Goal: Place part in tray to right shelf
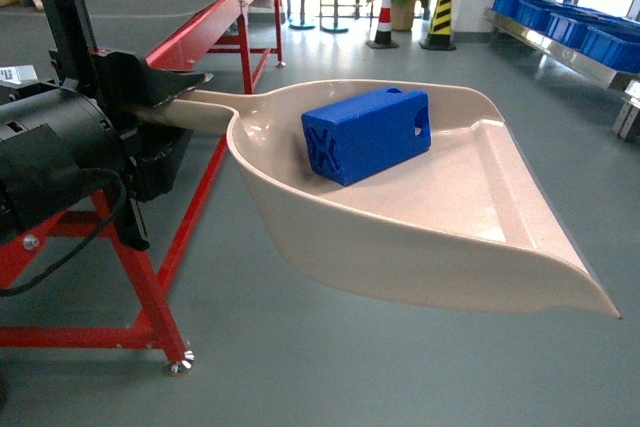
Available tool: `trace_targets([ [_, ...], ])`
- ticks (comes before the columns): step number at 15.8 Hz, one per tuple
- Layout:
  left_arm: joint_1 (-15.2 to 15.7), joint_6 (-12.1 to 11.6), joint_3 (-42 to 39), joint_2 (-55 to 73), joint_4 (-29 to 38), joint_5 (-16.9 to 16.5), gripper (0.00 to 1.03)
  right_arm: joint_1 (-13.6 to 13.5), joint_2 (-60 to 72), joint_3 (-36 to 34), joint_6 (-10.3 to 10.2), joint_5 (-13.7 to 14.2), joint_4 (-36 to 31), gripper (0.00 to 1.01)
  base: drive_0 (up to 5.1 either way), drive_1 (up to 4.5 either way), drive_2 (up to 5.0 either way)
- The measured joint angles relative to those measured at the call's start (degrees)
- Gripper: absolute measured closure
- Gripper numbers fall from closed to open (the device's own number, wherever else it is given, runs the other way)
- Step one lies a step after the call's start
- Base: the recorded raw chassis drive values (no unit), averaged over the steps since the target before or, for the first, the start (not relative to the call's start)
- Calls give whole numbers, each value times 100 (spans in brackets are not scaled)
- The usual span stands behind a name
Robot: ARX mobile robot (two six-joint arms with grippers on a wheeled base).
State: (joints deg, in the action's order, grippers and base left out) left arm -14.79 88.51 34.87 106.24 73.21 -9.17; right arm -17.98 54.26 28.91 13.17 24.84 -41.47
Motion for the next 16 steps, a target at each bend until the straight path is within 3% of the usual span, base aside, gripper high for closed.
trace_targets([
  [16, -20, 2, -4, 0, -15, -20, 89, 2, -2, 0, 0, 4, 20, 3, 500, -231, -255],
])
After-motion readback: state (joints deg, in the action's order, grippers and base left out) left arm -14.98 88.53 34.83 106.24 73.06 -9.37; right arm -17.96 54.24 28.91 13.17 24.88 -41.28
